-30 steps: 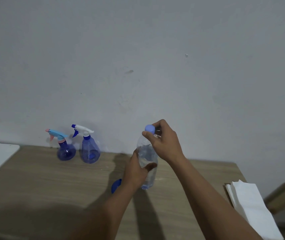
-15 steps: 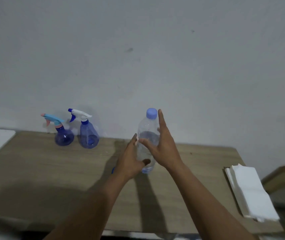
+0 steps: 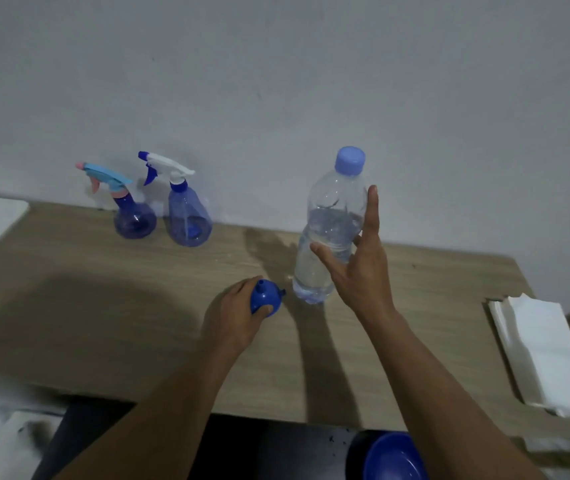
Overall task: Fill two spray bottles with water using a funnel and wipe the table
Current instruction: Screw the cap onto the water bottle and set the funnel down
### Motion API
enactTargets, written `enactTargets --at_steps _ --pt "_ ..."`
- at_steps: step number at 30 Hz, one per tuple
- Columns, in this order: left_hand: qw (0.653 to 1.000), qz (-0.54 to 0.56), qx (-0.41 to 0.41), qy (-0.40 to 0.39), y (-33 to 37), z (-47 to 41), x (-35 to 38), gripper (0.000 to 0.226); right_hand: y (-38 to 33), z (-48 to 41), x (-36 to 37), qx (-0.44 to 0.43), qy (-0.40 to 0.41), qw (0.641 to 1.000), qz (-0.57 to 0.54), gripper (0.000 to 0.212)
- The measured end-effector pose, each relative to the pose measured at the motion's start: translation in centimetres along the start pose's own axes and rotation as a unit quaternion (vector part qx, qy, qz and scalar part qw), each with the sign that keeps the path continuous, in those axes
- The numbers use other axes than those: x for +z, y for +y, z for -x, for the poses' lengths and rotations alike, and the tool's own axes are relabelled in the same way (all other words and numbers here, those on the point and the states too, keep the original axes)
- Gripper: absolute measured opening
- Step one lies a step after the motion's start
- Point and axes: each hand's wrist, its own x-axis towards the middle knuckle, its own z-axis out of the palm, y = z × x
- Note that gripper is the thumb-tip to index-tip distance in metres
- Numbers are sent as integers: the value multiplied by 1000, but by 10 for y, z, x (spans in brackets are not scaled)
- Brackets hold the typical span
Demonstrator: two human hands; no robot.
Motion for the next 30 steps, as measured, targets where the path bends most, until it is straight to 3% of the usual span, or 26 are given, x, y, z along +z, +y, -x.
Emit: enactTargets --at_steps 7,20,26,30 --pt "999 39 -15 13 -2 -36 -11 56 -4 -24 13 7 14 1000 -1 107" --pt "999 -14 4 42 -32 -139 -22 40 7 -95 67 27 84 996 -5 104" --pt "999 -29 9 32 -34 -146 -20 54 5 -94 73 61 91 994 -4 106" --pt "1000 -25 9 8 -34 -144 -24 77 -1 -92 71 76 83 994 7 108"
